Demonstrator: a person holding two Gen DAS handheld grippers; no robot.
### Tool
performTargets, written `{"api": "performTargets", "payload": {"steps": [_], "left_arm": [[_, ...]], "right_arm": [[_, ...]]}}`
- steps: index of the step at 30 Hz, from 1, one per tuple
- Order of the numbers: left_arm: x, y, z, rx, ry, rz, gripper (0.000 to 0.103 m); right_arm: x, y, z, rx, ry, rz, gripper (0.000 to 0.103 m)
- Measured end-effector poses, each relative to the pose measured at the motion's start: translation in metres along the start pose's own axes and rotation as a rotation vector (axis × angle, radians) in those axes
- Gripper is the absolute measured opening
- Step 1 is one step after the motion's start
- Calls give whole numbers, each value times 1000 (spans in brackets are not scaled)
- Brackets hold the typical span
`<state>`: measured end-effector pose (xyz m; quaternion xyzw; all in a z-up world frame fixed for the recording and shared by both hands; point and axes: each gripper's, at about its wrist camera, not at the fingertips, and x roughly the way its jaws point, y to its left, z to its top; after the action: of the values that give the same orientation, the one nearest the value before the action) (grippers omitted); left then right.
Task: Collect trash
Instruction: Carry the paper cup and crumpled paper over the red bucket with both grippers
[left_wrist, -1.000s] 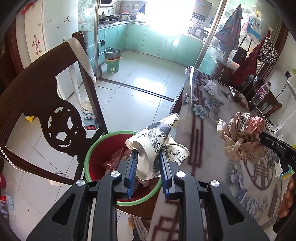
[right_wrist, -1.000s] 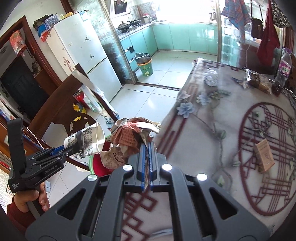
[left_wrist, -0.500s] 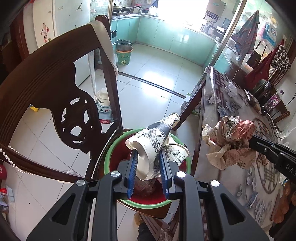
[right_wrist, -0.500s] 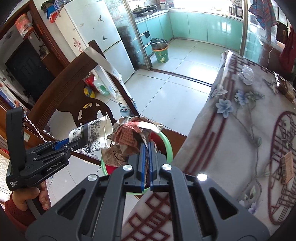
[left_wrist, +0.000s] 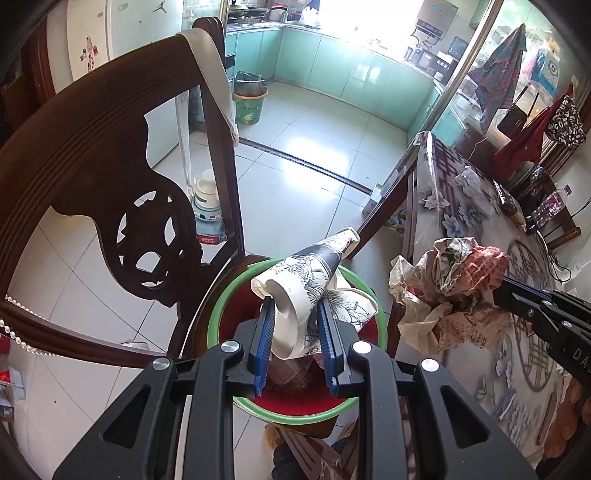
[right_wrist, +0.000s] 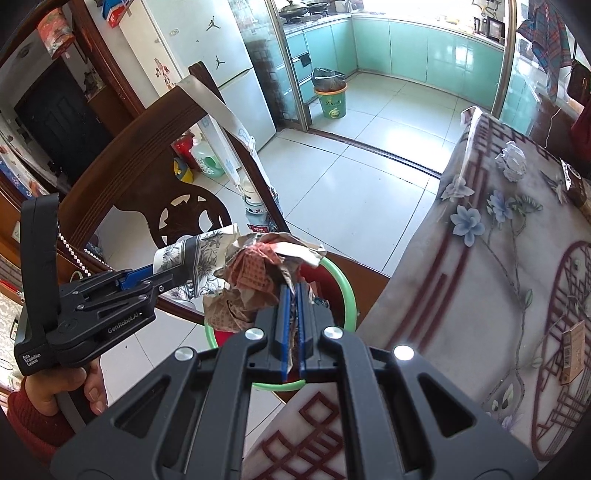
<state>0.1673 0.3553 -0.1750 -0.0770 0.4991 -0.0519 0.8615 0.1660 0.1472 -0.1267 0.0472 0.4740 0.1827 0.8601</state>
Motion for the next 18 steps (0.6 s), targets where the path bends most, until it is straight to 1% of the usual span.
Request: {"api": "performTargets", "payload": {"steps": [12,18], "left_arm": [[6,3,1,0,3,8,22],[32,8,6,7,46,15,21]], "right_arm": [[3,7,-1,-20,3,3,4],[3,13,-7,-34,9,5,4]]}}
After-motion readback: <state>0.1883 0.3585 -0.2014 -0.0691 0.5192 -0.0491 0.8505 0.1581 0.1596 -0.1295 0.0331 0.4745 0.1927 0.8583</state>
